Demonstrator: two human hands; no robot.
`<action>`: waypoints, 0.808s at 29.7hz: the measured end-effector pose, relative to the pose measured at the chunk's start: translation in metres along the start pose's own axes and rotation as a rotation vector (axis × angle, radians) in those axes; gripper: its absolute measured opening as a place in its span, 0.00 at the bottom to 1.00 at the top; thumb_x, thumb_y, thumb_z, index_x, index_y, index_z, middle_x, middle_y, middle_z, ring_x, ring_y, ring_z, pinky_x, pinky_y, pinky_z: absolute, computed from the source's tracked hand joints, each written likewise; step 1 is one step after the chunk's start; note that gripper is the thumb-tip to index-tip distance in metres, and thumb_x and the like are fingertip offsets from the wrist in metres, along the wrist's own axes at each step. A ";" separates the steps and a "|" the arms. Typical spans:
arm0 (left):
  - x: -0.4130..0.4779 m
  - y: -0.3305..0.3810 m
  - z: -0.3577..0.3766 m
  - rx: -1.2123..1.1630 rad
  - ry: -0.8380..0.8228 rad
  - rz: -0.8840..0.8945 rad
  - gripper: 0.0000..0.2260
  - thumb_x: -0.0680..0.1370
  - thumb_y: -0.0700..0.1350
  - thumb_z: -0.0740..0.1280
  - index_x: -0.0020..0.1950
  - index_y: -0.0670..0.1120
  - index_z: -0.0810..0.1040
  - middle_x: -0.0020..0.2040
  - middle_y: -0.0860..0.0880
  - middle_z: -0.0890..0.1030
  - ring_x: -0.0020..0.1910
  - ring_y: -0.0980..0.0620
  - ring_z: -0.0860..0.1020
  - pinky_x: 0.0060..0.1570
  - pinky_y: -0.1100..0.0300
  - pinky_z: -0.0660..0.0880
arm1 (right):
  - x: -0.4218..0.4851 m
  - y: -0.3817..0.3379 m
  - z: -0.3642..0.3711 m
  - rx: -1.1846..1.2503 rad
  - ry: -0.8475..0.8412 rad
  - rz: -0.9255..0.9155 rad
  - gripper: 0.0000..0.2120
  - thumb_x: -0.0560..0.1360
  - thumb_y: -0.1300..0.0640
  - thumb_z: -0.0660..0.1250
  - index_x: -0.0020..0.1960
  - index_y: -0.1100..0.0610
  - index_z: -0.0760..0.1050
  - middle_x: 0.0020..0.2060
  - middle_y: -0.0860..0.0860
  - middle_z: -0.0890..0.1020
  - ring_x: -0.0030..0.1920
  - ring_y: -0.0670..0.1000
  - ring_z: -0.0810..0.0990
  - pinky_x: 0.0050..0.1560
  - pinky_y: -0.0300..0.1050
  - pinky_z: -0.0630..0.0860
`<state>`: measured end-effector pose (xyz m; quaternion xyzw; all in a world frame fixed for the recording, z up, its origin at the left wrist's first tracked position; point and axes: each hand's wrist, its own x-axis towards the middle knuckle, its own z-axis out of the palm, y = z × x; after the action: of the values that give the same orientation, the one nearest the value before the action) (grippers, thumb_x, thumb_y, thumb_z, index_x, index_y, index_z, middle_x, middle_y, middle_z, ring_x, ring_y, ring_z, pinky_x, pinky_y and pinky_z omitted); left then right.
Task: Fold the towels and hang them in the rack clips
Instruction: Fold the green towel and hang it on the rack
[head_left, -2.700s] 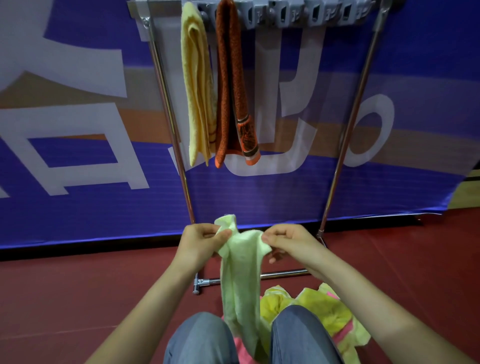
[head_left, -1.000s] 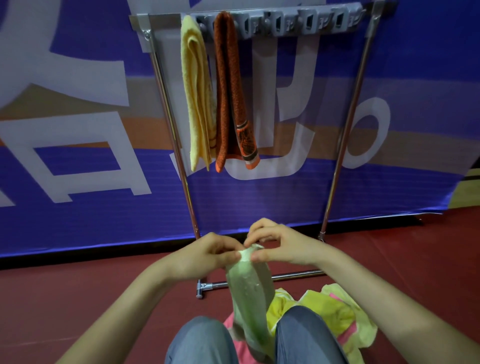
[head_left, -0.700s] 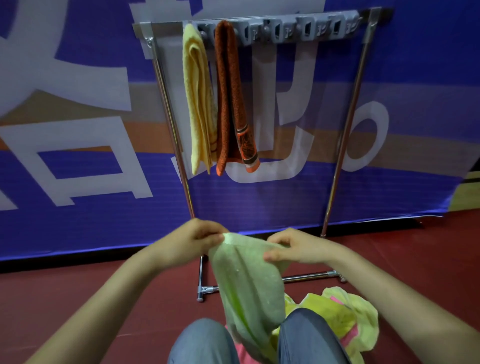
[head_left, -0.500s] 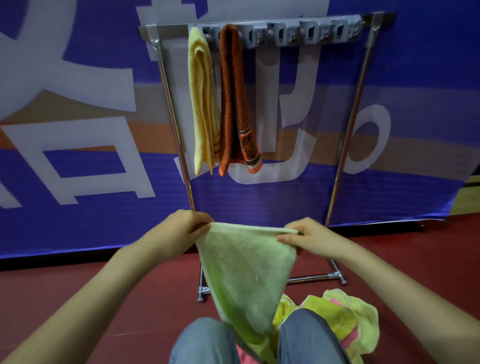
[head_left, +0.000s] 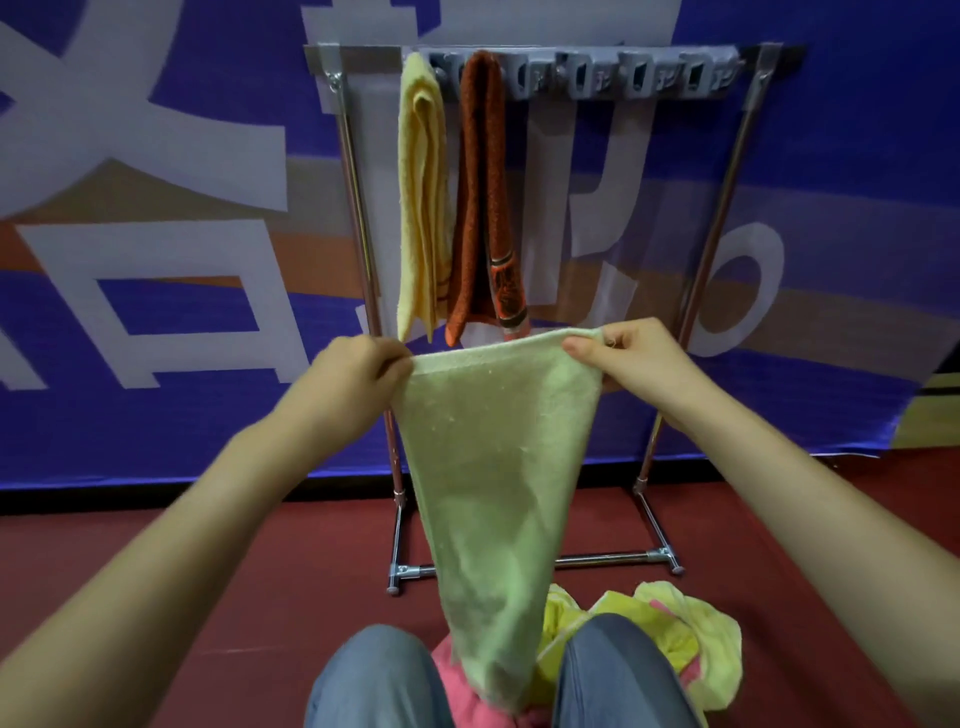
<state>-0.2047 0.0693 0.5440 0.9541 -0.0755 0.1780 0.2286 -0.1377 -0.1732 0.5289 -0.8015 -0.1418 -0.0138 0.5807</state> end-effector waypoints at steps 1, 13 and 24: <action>-0.003 -0.001 0.004 -0.031 0.005 -0.021 0.11 0.78 0.41 0.59 0.48 0.38 0.79 0.38 0.45 0.78 0.41 0.44 0.78 0.48 0.51 0.76 | -0.001 0.002 0.001 -0.013 -0.017 0.016 0.12 0.74 0.58 0.66 0.45 0.69 0.79 0.33 0.55 0.82 0.31 0.43 0.79 0.33 0.32 0.77; -0.030 0.009 0.043 -0.404 0.017 -0.340 0.10 0.73 0.37 0.62 0.35 0.37 0.80 0.30 0.40 0.81 0.28 0.48 0.81 0.36 0.51 0.81 | -0.032 0.028 0.035 0.113 0.068 0.196 0.08 0.72 0.63 0.68 0.34 0.60 0.72 0.30 0.55 0.76 0.23 0.41 0.75 0.22 0.35 0.74; -0.046 0.024 0.074 -0.449 -0.064 -0.330 0.11 0.74 0.38 0.61 0.36 0.36 0.80 0.34 0.36 0.82 0.34 0.43 0.82 0.41 0.46 0.79 | -0.068 0.046 0.095 0.164 0.011 0.054 0.06 0.70 0.67 0.68 0.39 0.57 0.80 0.29 0.45 0.80 0.30 0.37 0.75 0.39 0.38 0.74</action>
<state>-0.2302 0.0165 0.4755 0.8842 0.0359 0.0868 0.4575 -0.2049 -0.1118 0.4430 -0.7546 -0.1175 0.0090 0.6455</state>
